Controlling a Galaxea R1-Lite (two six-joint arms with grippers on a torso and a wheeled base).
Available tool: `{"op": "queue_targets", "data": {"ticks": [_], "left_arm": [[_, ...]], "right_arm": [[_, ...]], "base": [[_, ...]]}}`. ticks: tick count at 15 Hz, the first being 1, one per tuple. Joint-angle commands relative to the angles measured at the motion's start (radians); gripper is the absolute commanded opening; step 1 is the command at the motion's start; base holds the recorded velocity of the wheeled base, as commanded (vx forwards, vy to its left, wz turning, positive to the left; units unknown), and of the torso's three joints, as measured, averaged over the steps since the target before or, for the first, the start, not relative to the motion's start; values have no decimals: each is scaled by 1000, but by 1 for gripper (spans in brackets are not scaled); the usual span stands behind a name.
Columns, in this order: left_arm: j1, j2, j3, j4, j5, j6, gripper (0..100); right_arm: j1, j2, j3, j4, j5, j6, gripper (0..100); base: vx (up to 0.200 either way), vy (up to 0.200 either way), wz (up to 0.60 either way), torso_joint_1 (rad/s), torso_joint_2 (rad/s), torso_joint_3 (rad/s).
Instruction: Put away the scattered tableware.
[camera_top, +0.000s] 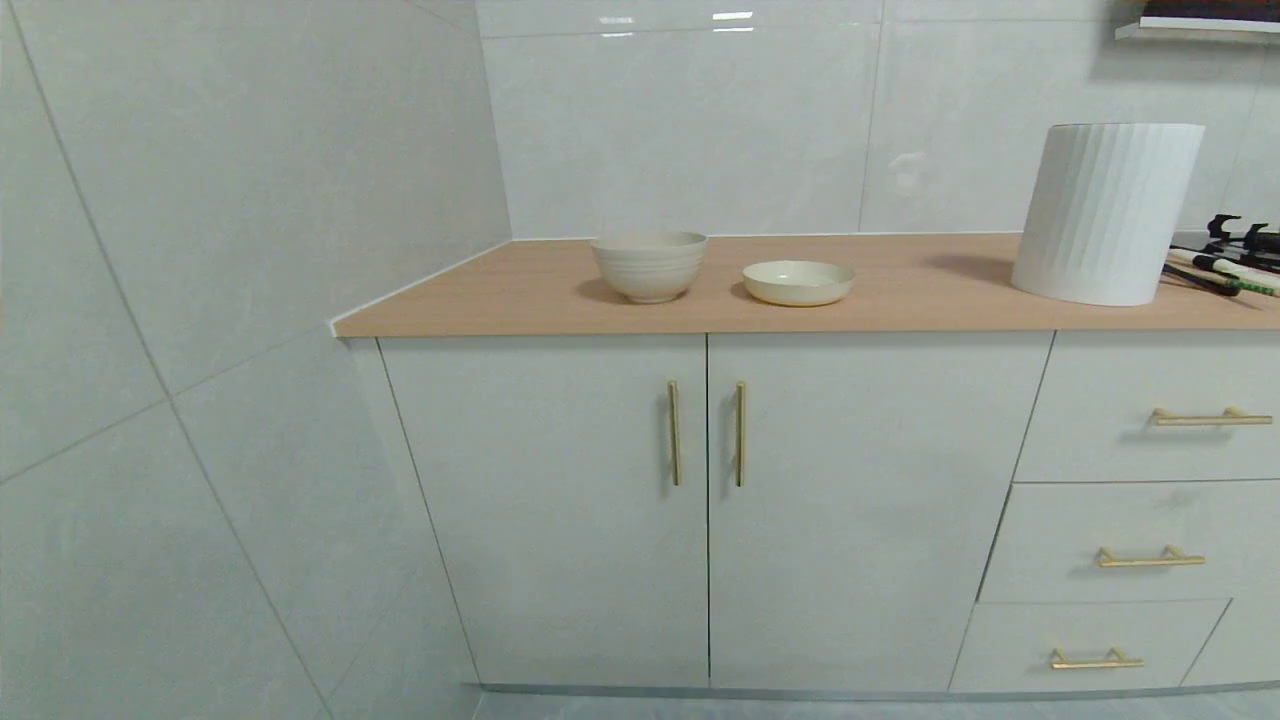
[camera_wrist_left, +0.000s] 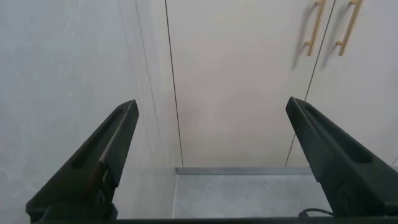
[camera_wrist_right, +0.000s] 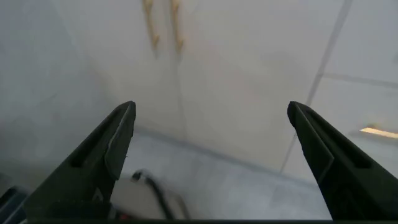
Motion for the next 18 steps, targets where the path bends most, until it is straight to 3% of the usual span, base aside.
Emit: {"op": "queue_targets", "data": {"ticks": [1, 3, 5, 7, 11, 18], "left_arm": [[0, 0, 0, 0, 0, 0, 100], [0, 0, 0, 0, 0, 0, 100], [0, 0, 0, 0, 0, 0, 100], [0, 0, 0, 0, 0, 0, 100], [0, 0, 0, 0, 0, 0, 100], [0, 0, 0, 0, 0, 0, 100]], "right_arm": [[217, 436, -121, -89, 39, 23, 100], [301, 716, -216, -276, 39, 64, 100], [316, 939, -298, -492, 39, 96, 100], [358, 1095, -443, -498, 44, 205, 100], [367, 1304, -634, -497, 153, 216, 100], [379, 1617, -939, -488, 153, 219, 100]], "base": [[0, 0, 0, 0, 0, 0], [0, 0, 0, 0, 0, 0], [0, 0, 0, 0, 0, 0], [0, 0, 0, 0, 0, 0], [0, 0, 0, 0, 0, 0], [0, 0, 0, 0, 0, 0]]}}
